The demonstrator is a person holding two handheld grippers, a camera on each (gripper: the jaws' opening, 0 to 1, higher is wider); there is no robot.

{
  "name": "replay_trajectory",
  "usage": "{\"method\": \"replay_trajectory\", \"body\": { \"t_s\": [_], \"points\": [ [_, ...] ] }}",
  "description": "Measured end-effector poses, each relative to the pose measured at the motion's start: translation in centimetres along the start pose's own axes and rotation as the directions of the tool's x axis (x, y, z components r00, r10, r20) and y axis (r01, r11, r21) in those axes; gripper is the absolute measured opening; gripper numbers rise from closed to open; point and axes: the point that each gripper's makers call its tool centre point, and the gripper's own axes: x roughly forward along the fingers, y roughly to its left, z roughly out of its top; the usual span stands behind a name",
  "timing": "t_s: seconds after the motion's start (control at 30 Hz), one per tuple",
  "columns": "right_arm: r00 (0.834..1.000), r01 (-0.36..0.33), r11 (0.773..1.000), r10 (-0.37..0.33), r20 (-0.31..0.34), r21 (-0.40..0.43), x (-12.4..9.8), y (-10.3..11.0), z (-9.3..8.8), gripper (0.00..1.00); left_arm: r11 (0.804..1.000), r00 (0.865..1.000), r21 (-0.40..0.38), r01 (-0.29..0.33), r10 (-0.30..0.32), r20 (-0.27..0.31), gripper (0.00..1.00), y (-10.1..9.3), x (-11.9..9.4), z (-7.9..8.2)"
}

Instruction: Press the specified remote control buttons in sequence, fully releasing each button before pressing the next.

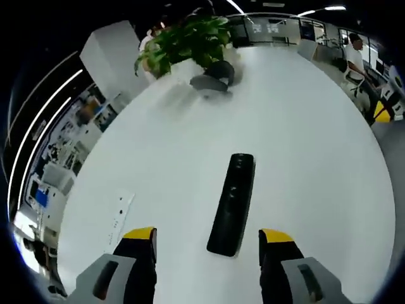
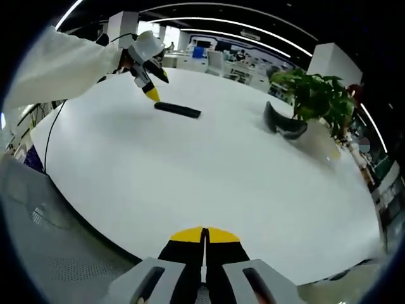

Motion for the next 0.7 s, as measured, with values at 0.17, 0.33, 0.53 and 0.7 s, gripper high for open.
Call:
{"method": "replay_trajectory", "body": {
  "t_s": [0.17,0.33,0.53,0.7],
  "points": [
    [1.0,0.002,1.0,-0.002,0.002,0.0,0.0,0.0,0.0,0.0,0.997,0.998,0.068,0.046,-0.042,-0.056,0.62,-0.2,1.0,-0.6],
    [1.0,0.001,1.0,-0.001,-0.004,-0.003,0.0,0.0,-0.1,0.0,0.993,0.991,0.073,0.087,-0.08,-0.106,0.61,-0.1,1.9,-1.6],
    [1.0,0.003,1.0,-0.003,-0.014,-0.003,0.0,0.0,-0.2,0.0,0.981,0.973,0.122,0.154,-0.129,-0.193,0.56,-0.5,2.7,-2.7],
    [1.0,0.012,1.0,-0.012,-0.01,-0.006,-0.1,-0.2,-0.1,0.0,0.978,0.96,0.085,0.189,-0.166,-0.226,0.51,-0.6,2.9,-2.9]
  ]
}}
